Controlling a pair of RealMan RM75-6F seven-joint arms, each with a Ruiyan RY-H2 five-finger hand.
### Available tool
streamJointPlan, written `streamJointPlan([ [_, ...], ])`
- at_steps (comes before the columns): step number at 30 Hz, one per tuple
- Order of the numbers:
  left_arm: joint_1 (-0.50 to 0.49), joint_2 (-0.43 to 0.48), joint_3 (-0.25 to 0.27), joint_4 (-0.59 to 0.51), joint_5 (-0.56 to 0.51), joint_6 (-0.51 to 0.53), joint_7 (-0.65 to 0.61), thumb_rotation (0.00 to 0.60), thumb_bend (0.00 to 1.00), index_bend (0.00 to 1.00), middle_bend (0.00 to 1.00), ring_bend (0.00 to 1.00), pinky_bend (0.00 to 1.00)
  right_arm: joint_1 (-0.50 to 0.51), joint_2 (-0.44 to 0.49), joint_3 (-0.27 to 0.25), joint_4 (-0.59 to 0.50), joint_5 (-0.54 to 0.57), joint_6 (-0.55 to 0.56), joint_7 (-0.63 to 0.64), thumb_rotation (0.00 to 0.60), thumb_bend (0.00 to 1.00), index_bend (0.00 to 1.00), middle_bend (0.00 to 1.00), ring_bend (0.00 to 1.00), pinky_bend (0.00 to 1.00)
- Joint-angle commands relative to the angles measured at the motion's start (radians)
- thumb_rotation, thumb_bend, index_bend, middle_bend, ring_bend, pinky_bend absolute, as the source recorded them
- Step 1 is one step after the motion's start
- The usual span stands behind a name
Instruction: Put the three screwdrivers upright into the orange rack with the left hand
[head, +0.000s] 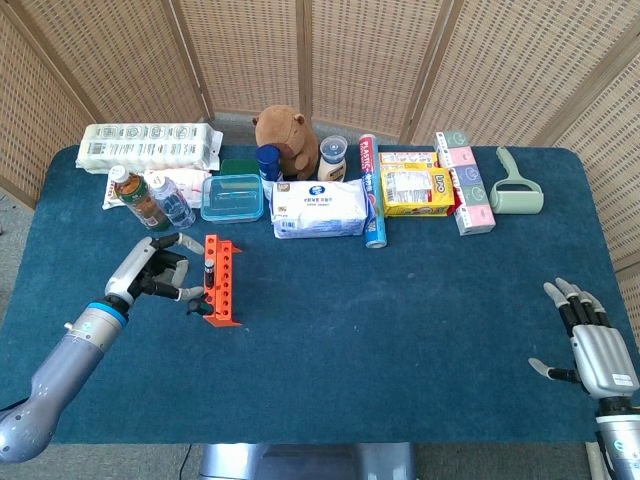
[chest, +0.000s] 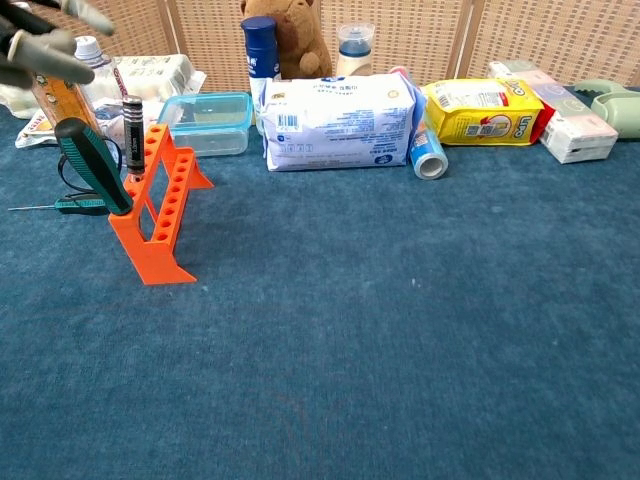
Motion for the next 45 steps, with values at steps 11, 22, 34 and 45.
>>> streamJointPlan([
  [11, -0.14, -0.079, 0.022, 0.032, -0.112, 0.123, 0.249, 0.228, 0.0, 0.47, 0.78, 1.0, 0.98, 0.003, -0.004, -0.001, 0.0, 0.005, -0.009, -0.008, 0.6, 0.02, 0.0, 0.03, 0.0, 0.02],
  [22, -0.235, -0.134, 0.065, 0.112, -0.146, 0.148, 0.446, 0.0, 0.0, 0.66, 0.75, 1.0, 0.98, 0.004, -0.004, 0.001, 0.002, 0.009, -0.012, -0.006, 0.6, 0.02, 0.0, 0.03, 0.0, 0.02],
  [34, -0.321, -0.152, 0.118, 0.189, -0.083, 0.121, 0.636, 0.0, 0.0, 0.74, 0.75, 1.0, 0.98, 0.006, -0.005, 0.002, 0.004, 0.014, -0.016, -0.006, 0.6, 0.02, 0.0, 0.03, 0.0, 0.02],
  [45, -0.364, -0.155, 0.206, 0.197, -0.063, 0.146, 0.833, 0.0, 0.0, 0.35, 0.74, 1.0, 0.98, 0.006, -0.005, 0.002, 0.004, 0.017, -0.018, -0.008, 0.6, 0.02, 0.0, 0.03, 0.0, 0.02],
])
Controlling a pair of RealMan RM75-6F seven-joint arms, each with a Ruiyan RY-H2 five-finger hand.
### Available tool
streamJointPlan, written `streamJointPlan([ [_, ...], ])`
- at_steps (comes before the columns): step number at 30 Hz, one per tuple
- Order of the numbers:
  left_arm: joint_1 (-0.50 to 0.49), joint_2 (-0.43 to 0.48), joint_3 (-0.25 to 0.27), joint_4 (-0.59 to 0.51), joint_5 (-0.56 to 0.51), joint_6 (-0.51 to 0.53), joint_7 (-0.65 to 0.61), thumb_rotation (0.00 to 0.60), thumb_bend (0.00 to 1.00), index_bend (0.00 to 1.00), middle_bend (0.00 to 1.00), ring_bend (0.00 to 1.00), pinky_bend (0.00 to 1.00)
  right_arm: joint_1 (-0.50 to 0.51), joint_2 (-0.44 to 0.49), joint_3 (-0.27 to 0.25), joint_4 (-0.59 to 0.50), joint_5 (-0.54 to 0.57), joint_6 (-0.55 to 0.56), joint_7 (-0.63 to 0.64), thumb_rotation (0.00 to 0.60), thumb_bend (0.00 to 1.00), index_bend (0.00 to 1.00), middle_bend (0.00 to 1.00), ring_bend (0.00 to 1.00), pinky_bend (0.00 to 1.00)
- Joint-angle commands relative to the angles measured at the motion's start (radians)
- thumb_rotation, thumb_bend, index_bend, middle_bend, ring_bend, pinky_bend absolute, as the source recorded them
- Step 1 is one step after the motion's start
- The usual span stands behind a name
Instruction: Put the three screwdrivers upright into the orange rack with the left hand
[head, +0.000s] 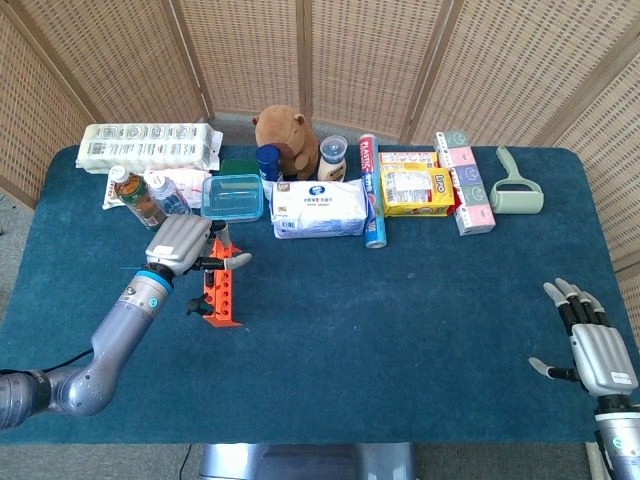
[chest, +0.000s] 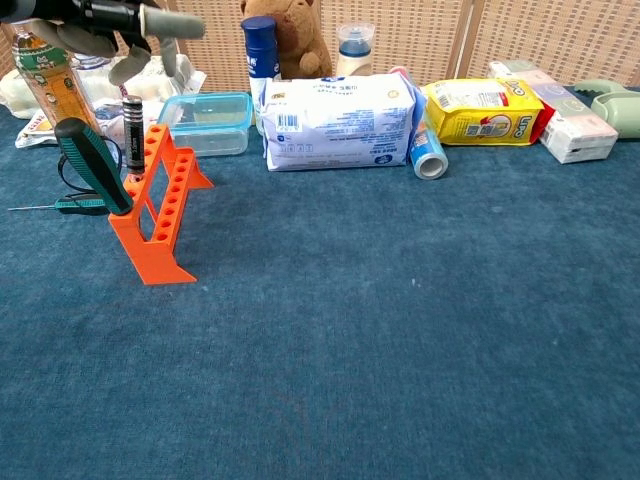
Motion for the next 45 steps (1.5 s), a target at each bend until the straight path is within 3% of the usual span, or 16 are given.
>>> streamJointPlan([
  [1, -0.01, 0.001, 0.026, 0.014, 0.037, 0.013, 0.044, 0.0, 0.0, 0.34, 0.75, 1.0, 0.98, 0.0, 0.0, 0.0, -0.001, 0.0, 0.0, -0.001, 0.6, 0.02, 0.0, 0.03, 0.0, 0.02],
  [6, 0.002, -0.006, 0.046, 0.041, 0.126, 0.04, 0.067, 0.0, 0.0, 0.33, 0.83, 1.0, 1.0, 0.001, -0.002, 0.0, 0.0, 0.002, -0.002, -0.006, 0.6, 0.02, 0.0, 0.03, 0.0, 0.02],
  [10, 0.001, -0.003, 0.053, 0.041, 0.123, 0.031, 0.084, 0.0, 0.0, 0.33, 0.89, 1.0, 1.0, 0.002, -0.004, -0.001, -0.001, 0.002, -0.004, -0.012, 0.6, 0.02, 0.0, 0.03, 0.0, 0.02],
  [17, -0.015, 0.004, 0.051, 0.019, 0.062, 0.012, 0.115, 0.0, 0.0, 0.36, 0.93, 1.0, 1.0, 0.003, -0.005, 0.0, -0.002, 0.007, -0.007, -0.017, 0.6, 0.02, 0.0, 0.03, 0.0, 0.02],
  [24, -0.037, 0.031, 0.017, -0.04, -0.065, -0.057, 0.058, 0.0, 0.0, 0.37, 0.99, 1.0, 1.0, 0.004, -0.006, 0.0, -0.001, 0.009, -0.01, -0.018, 0.6, 0.02, 0.0, 0.03, 0.0, 0.02],
  [45, -0.119, 0.036, 0.042, -0.106, -0.238, 0.007, 0.152, 0.0, 0.0, 0.37, 1.0, 1.0, 1.0, 0.002, -0.001, 0.002, 0.001, 0.006, -0.004, -0.002, 0.6, 0.02, 0.0, 0.03, 0.0, 0.02],
])
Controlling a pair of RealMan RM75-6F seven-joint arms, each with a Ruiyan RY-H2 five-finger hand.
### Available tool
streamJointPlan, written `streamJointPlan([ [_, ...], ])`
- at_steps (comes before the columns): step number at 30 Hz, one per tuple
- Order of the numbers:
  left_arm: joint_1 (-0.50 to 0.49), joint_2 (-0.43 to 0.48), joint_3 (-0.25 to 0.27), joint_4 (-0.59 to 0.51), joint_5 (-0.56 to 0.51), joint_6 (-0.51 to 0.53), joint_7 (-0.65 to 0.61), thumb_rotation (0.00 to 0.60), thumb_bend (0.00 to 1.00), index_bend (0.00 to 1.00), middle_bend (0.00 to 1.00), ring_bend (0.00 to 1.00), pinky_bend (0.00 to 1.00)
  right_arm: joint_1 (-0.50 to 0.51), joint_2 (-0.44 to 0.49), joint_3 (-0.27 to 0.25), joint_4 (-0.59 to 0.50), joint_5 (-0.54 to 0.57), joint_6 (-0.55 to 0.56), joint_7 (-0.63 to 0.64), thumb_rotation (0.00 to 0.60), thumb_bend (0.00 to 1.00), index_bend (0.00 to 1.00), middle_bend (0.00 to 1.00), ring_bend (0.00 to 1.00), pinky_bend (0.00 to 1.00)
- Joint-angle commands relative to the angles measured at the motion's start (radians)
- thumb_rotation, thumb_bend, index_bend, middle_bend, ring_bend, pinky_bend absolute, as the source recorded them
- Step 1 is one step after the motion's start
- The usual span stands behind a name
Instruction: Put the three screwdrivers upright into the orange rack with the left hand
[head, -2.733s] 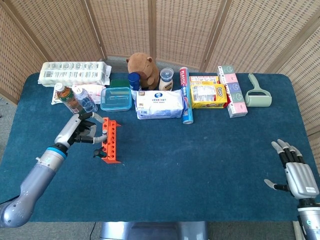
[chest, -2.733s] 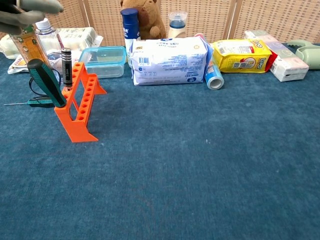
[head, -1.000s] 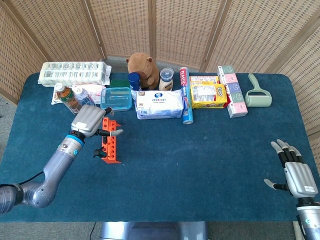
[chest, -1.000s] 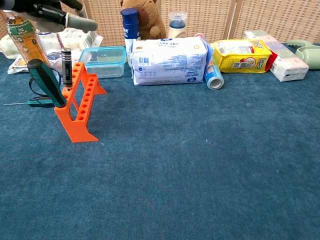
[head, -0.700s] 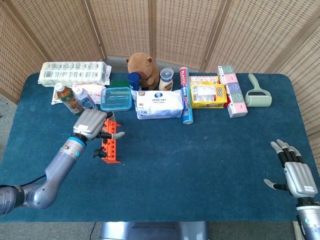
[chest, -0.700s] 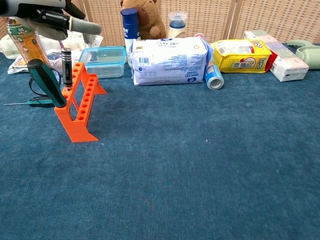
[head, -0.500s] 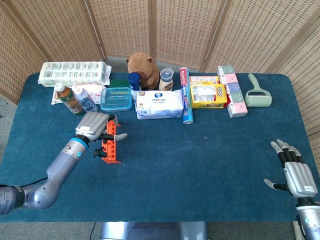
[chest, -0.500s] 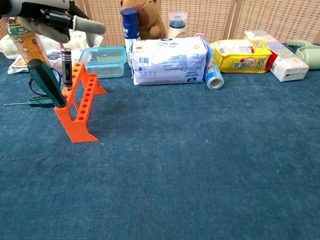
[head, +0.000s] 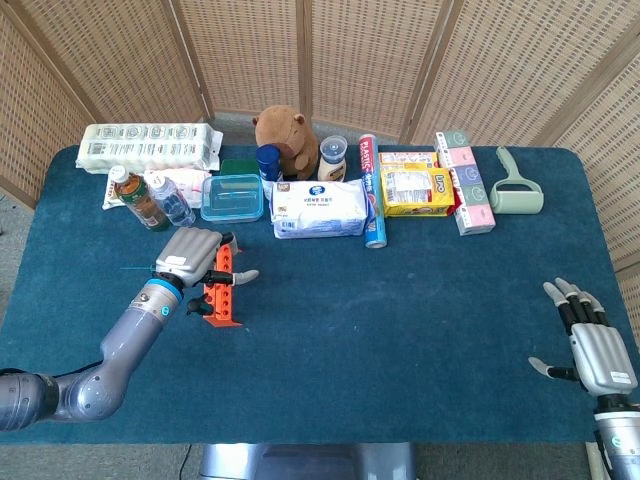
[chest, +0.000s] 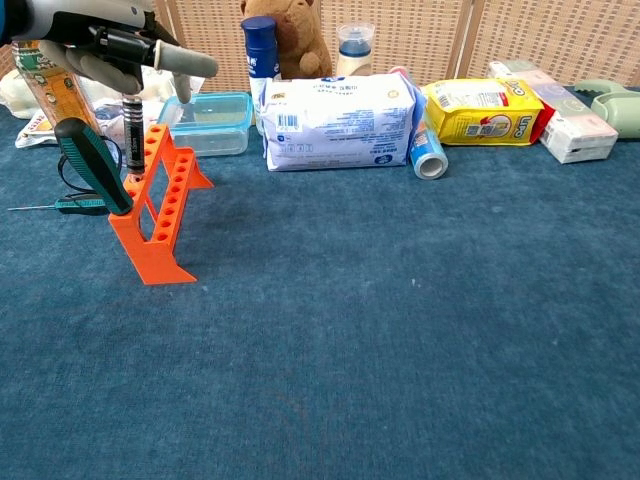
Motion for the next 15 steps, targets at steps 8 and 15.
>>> streamJointPlan([
  [8, -0.046, 0.053, 0.008, -0.064, -0.144, 0.009, 0.034, 0.0, 0.0, 0.37, 1.0, 1.0, 1.0, -0.001, 0.002, -0.001, -0.003, -0.006, 0.004, 0.002, 0.6, 0.02, 0.0, 0.03, 0.0, 0.02],
  [15, -0.053, 0.07, 0.007, -0.084, -0.171, 0.008, 0.021, 0.0, 0.0, 0.37, 1.0, 1.0, 1.0, -0.003, 0.003, -0.001, -0.004, -0.005, 0.006, 0.003, 0.6, 0.02, 0.0, 0.03, 0.0, 0.02],
])
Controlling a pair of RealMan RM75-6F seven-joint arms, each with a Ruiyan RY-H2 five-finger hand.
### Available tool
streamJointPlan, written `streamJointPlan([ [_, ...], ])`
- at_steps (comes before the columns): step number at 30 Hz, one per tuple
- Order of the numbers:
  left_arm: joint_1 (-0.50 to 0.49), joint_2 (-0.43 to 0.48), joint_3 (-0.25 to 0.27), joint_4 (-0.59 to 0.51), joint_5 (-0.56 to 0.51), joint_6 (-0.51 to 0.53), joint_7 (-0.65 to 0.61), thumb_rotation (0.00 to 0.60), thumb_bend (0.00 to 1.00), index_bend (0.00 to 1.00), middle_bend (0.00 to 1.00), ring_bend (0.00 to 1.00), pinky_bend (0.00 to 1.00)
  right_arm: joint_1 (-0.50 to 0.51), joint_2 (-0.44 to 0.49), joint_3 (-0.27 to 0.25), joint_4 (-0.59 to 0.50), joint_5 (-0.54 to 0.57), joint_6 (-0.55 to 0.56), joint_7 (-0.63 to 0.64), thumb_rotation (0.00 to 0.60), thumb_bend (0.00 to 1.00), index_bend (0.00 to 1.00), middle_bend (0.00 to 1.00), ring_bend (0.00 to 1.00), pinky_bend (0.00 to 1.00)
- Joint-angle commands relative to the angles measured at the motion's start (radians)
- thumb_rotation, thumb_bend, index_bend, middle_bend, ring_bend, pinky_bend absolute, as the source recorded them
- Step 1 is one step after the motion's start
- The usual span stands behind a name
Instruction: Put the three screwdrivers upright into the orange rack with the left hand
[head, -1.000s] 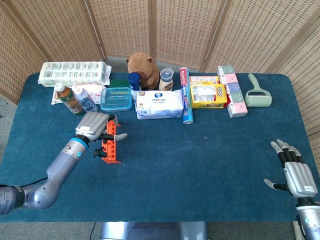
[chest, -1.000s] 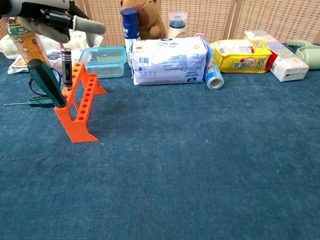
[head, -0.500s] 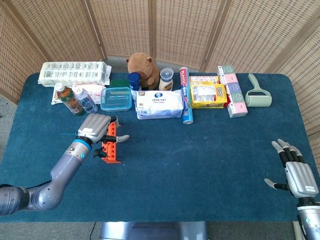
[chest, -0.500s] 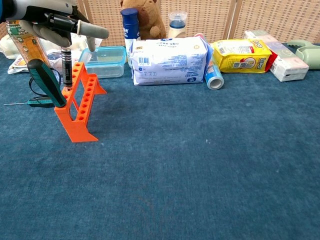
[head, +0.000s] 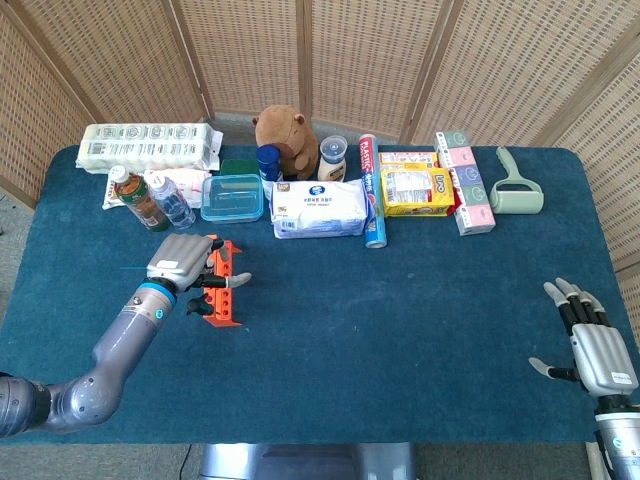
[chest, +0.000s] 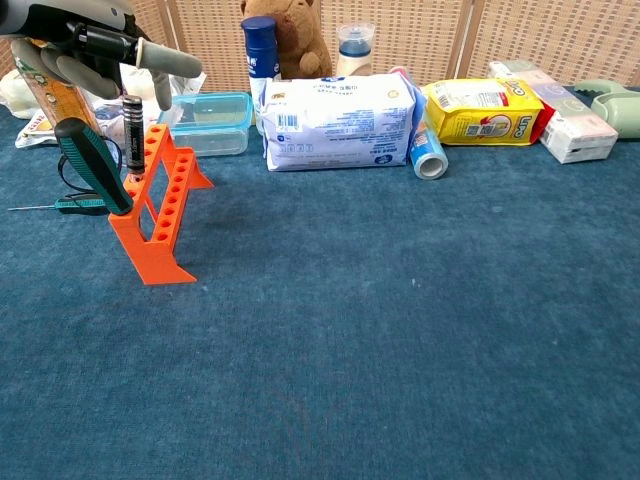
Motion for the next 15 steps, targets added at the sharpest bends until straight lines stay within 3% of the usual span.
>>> streamJointPlan([
  [1, -0.004, 0.009, 0.0, -0.009, -0.013, -0.001, -0.003, 0.0, 0.0, 0.37, 1.0, 1.0, 1.0, 0.0, 0.0, 0.0, 0.0, 0.001, 0.0, 0.001, 0.6, 0.02, 0.0, 0.03, 0.0, 0.02],
  [15, -0.065, 0.07, 0.011, -0.082, -0.174, 0.032, 0.05, 0.0, 0.0, 0.37, 1.0, 1.0, 1.0, -0.002, 0.003, 0.001, -0.006, 0.002, 0.003, 0.001, 0.6, 0.02, 0.0, 0.03, 0.0, 0.02],
])
